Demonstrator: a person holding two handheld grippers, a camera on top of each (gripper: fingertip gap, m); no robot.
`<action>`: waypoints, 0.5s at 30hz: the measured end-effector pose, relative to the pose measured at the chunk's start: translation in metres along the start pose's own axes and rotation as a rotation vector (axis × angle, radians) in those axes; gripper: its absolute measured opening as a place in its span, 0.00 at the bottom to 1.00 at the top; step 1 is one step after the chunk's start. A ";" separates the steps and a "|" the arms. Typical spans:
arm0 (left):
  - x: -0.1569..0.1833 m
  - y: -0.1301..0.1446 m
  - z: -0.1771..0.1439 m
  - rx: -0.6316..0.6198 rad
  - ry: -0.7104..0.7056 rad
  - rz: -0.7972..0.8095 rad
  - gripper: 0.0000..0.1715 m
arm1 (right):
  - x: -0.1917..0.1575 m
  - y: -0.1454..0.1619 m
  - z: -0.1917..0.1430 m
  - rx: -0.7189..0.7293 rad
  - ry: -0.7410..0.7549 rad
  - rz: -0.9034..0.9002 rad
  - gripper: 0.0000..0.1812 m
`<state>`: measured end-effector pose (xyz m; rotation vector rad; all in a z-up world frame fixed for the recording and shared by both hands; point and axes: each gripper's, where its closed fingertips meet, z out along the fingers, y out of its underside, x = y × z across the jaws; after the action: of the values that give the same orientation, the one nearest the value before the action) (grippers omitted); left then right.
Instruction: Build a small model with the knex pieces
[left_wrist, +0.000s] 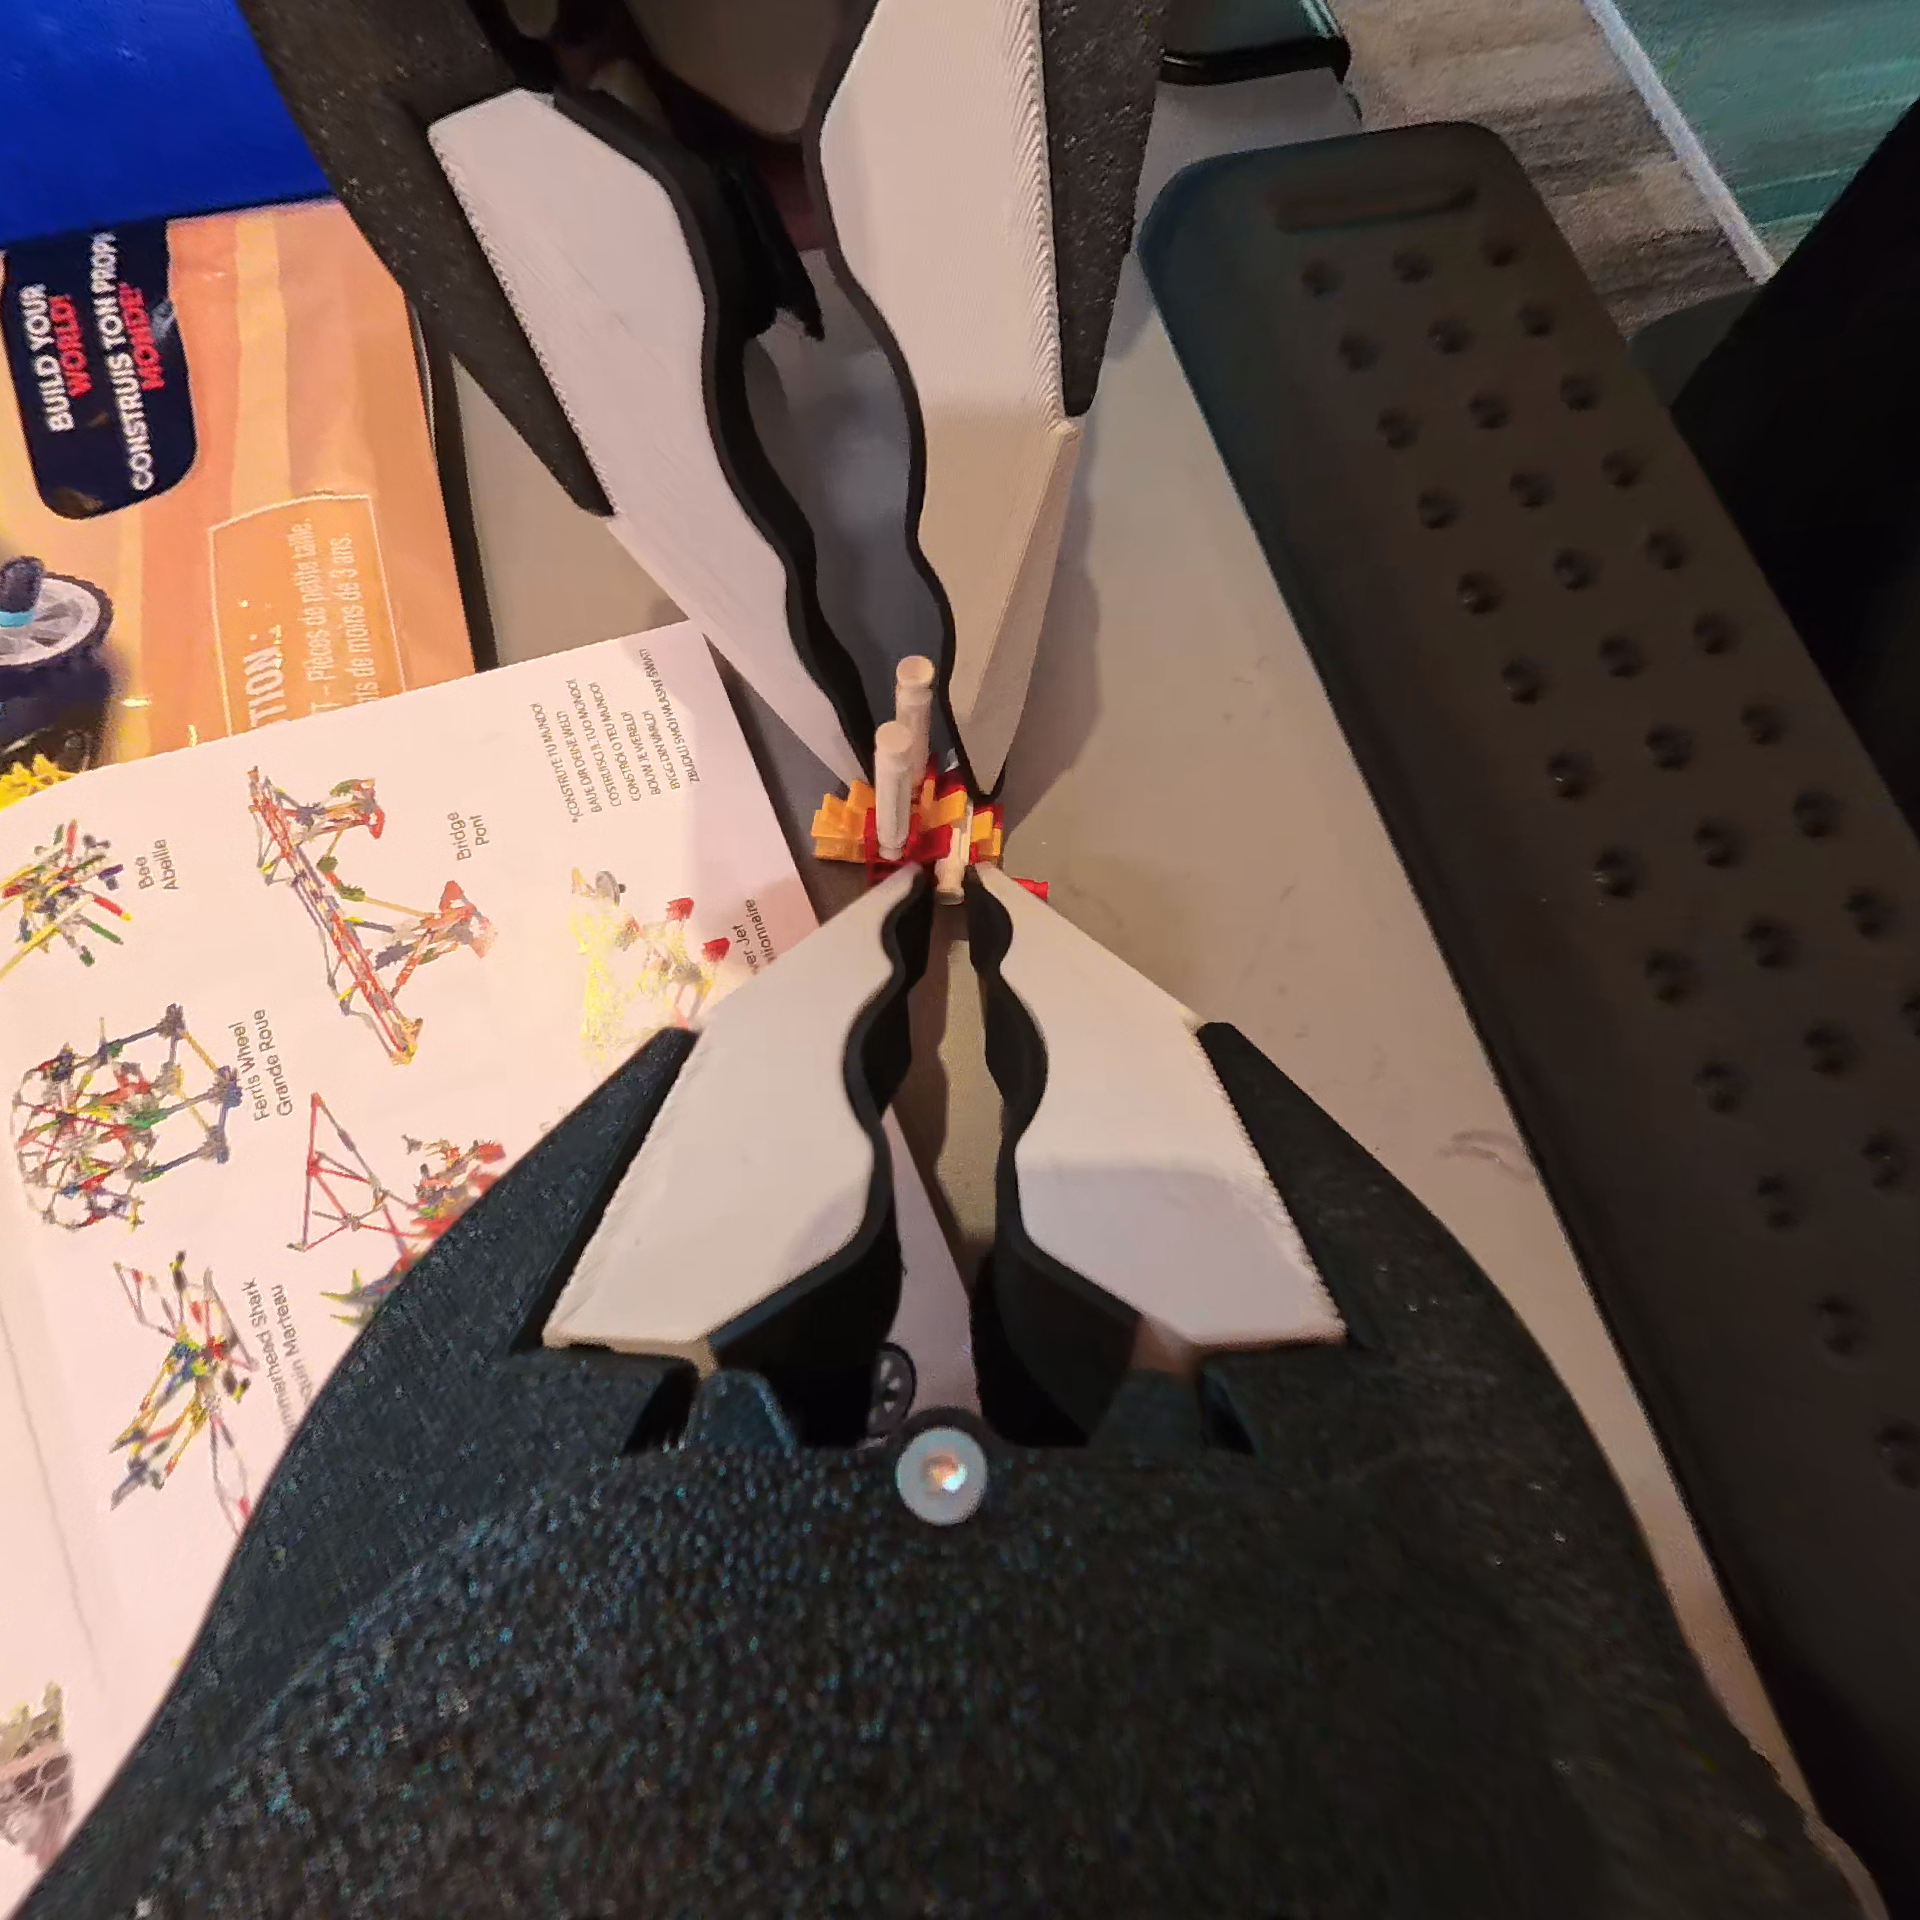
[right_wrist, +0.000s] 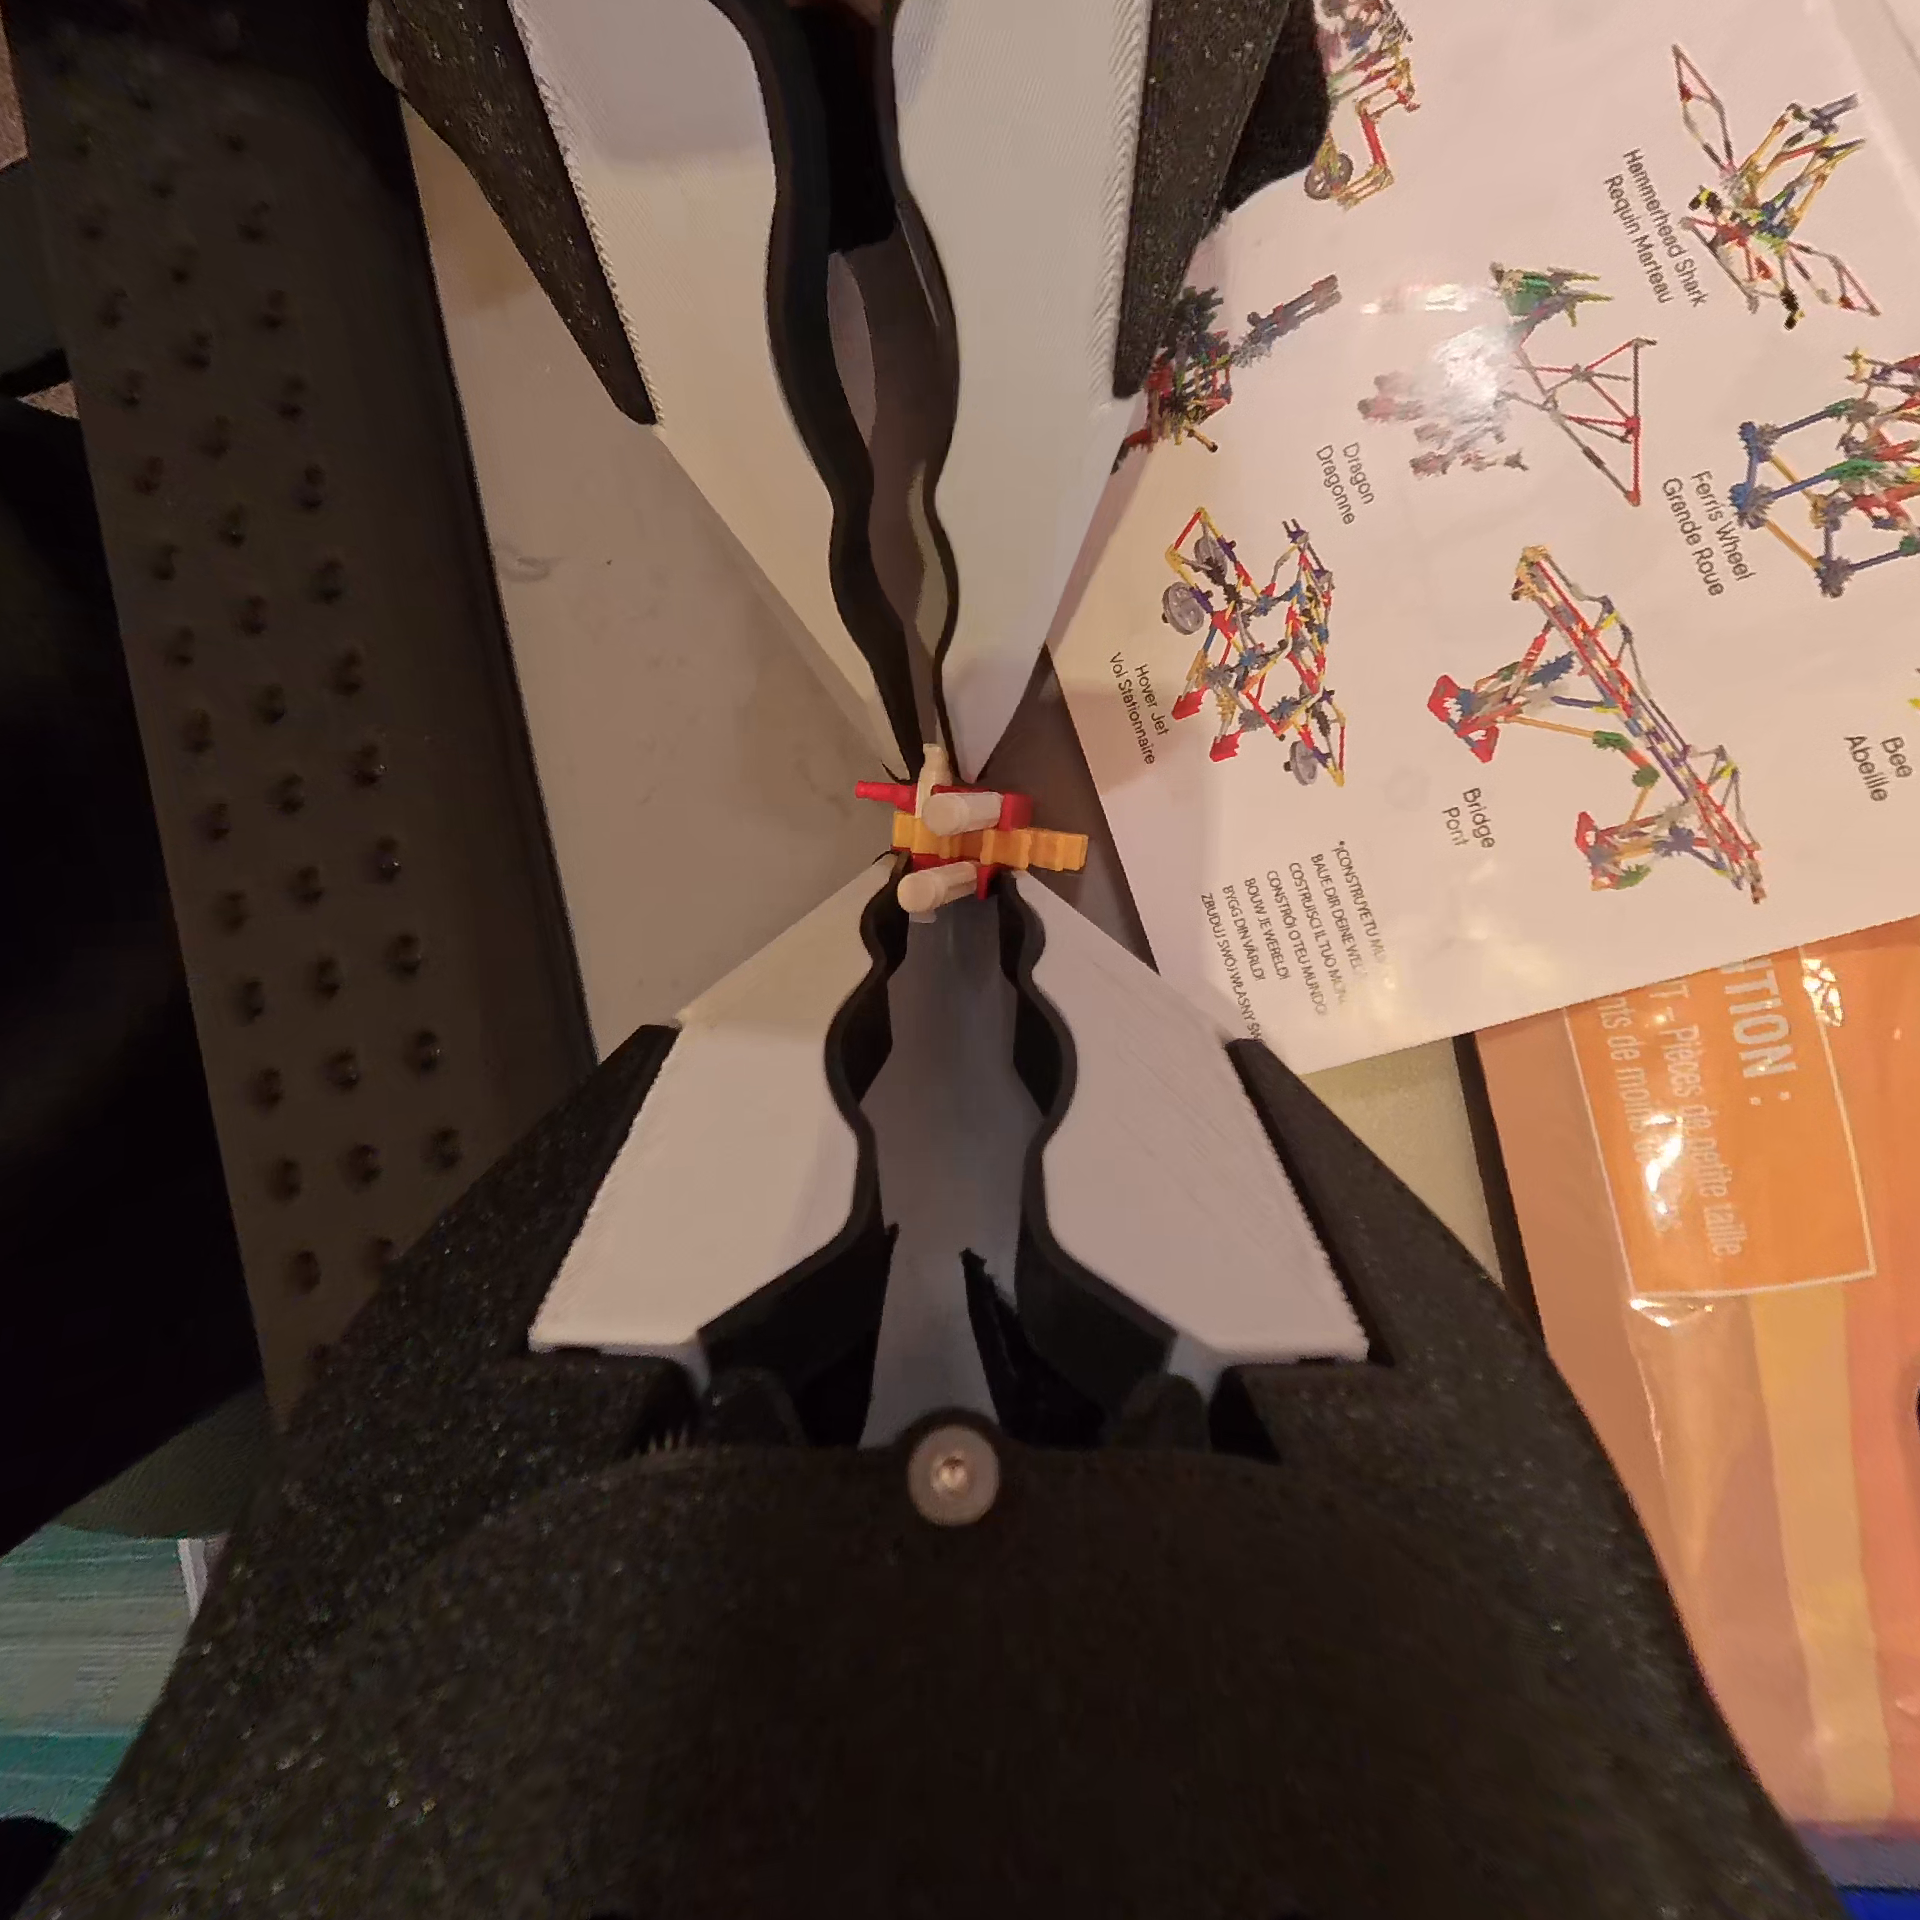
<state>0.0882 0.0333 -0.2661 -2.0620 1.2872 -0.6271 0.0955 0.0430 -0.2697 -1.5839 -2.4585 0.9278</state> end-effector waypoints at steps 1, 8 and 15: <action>0.000 0.000 0.000 -0.001 0.002 -0.004 0.02 | 0.000 0.000 0.000 -0.003 -0.001 -0.002 0.09; -0.001 0.001 0.000 0.003 0.026 -0.043 0.01 | 0.001 -0.001 0.000 -0.046 -0.001 -0.019 0.09; -0.001 0.001 0.000 -0.008 0.015 -0.069 0.01 | 0.001 -0.002 0.001 -0.096 0.006 -0.032 0.08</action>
<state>0.0874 0.0337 -0.2673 -2.1196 1.2332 -0.6701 0.0935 0.0433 -0.2697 -1.5681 -2.5523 0.8118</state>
